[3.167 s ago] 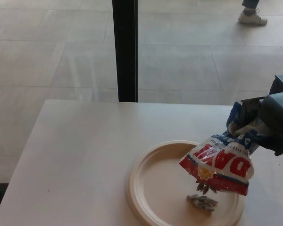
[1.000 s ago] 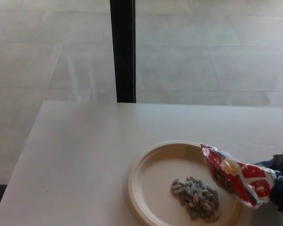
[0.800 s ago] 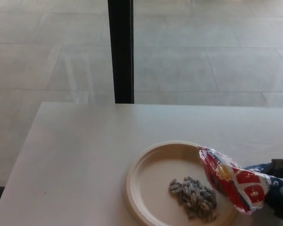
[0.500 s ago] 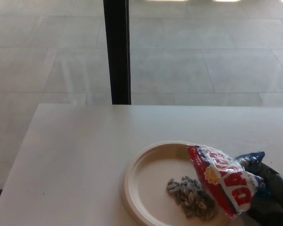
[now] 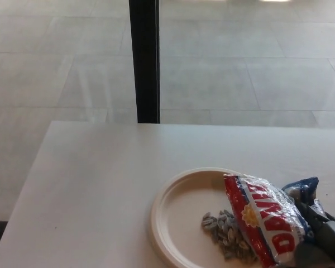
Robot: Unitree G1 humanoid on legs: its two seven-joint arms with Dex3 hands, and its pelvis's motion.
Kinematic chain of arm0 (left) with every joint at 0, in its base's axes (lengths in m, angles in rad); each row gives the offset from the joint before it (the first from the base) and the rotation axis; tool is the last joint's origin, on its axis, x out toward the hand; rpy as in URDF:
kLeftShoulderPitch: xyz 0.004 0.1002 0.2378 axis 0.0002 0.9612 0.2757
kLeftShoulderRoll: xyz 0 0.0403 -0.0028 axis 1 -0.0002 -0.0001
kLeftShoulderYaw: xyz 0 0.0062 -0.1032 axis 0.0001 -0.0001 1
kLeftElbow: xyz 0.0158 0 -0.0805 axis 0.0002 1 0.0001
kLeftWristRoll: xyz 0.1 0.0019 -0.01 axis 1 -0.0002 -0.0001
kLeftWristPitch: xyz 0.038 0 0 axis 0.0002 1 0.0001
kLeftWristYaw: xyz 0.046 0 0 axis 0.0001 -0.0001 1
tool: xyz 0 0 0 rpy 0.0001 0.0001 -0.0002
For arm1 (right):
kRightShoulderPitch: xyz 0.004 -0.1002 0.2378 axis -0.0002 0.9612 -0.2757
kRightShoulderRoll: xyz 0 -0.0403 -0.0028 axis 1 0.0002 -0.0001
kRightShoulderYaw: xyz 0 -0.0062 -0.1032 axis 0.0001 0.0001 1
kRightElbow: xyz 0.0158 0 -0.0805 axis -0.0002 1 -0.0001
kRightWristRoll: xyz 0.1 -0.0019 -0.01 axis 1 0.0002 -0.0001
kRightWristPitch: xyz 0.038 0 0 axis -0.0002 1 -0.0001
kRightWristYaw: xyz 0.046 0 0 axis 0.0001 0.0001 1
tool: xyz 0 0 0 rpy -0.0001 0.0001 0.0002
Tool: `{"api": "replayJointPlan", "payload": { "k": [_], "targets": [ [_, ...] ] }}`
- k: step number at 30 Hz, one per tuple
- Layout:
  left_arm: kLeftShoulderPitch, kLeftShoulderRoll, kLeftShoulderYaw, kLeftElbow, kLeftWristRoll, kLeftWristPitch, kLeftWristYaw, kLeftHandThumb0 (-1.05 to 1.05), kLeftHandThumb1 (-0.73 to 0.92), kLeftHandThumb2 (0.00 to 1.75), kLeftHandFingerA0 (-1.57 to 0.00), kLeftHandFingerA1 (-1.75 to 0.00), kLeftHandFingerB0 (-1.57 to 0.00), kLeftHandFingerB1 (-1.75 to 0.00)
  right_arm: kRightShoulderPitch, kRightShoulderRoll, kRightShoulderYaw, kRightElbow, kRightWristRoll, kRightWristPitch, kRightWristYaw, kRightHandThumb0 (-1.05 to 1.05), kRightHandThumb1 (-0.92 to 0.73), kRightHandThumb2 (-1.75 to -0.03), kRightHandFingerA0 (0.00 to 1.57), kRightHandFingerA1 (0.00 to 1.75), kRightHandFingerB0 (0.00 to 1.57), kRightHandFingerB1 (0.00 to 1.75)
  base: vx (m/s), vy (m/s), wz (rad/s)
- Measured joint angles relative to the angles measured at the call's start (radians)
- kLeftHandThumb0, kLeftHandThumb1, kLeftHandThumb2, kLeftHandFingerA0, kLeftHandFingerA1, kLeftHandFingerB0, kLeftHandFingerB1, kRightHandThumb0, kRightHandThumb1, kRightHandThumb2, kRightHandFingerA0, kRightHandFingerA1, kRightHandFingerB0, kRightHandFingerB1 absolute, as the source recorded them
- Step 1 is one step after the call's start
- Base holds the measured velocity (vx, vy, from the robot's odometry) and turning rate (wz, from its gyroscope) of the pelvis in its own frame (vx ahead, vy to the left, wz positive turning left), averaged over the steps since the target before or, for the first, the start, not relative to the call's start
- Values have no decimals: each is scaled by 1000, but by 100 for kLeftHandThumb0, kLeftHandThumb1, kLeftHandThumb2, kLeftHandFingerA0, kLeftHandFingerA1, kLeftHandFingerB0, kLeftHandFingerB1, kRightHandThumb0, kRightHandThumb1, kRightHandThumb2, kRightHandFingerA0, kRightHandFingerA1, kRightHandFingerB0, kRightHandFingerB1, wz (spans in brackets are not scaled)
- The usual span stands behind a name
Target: The robot uses its right hand to pick up a bag of sunflower seeds kept in the middle of the desk and tilts it over a plate kept next to it to pour out a few seeds and then puts the bag of seeds back on the desk
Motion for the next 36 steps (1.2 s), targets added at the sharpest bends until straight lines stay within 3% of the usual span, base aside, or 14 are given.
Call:
{"api": "replayJointPlan", "payload": {
  "k": [4,8,9,18,21,36],
  "targets": [
    [4,0,-13,-1,9,-5,4,-72,73,62,-50,-48,-39,-37,12,-14,-28,-9,31,-13,24,-80,-50,-85,0,31,0,7,0,0,0],
    [6,0,-4,0,7,-5,3,-71,73,62,-49,-49,-39,-38,29,-36,-69,-29,72,-18,63,-81,-52,-82,0,23,0,0,0,0,0],
    [6,0,-1,0,6,-5,2,-71,72,62,-48,-47,-38,-38,33,-41,-82,-35,83,-18,73,-75,-37,-65,0,0,0,0,0,0,0],
    [4,-4,6,-1,6,-5,0,-69,71,61,-49,-53,-42,-40,70,-49,-289,-125,212,-6,151,-77,-44,-69,0,0,0,0,0,0,0],
    [5,-6,8,-1,6,-5,-1,-71,74,62,-49,-43,-39,-37,70,-59,-377,-132,255,-7,171,-71,-43,-66,0,0,0,0,0,0,0],
    [8,-10,3,2,8,-5,1,-74,72,62,-54,-46,-41,-37,108,-210,-764,-126,473,-7,336,-73,-41,-65,0,0,0,0,0,0,0]
  ]
}}
